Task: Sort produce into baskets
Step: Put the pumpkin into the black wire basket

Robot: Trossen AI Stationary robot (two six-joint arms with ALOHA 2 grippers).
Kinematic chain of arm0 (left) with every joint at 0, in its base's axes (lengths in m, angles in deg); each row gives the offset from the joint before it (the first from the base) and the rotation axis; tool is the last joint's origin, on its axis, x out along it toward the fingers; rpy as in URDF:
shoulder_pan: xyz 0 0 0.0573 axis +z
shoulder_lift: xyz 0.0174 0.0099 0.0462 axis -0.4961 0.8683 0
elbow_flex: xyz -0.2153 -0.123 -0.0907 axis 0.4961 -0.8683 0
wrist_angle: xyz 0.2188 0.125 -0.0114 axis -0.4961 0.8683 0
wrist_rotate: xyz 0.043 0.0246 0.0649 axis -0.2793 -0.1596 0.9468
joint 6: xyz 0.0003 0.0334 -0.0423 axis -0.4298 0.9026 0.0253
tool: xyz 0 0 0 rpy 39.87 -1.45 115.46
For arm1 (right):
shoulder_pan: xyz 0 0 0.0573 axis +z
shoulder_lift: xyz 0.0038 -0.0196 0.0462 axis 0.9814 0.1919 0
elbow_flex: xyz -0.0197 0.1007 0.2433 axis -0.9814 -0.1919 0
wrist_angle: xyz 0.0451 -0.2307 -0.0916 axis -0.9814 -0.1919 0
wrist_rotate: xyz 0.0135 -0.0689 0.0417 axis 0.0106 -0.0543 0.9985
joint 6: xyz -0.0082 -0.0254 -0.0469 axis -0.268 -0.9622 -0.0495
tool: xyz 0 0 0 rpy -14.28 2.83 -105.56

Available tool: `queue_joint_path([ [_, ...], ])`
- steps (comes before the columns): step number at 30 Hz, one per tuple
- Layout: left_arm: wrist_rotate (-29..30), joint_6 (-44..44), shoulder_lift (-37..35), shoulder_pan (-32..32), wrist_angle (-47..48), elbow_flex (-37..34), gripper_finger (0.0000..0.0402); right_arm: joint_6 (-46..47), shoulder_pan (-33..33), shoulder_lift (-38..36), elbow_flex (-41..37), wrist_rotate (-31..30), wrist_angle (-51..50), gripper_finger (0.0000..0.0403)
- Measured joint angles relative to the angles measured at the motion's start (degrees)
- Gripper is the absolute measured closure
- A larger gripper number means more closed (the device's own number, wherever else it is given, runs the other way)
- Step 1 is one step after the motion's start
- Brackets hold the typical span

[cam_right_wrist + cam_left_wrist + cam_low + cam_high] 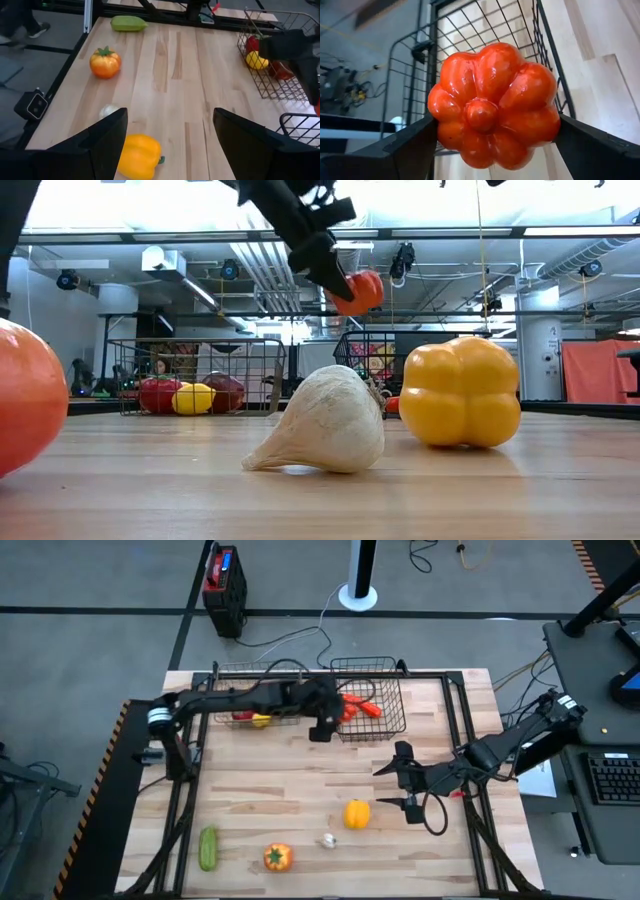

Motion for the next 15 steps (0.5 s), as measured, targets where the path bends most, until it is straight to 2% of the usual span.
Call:
queue_joint_path([
  [7,-5.5,2.2,4.7,3.6,2.3,7.3,0.0053,0.4,0.0,0.0,-0.2,0.0,-0.1,0.0115],
  [15,-8.4,2.9,8.8,5.3,3.3,10.9,0.0053,1.0,0.0,0.1,-0.8,0.0,-0.1,0.0115],
])
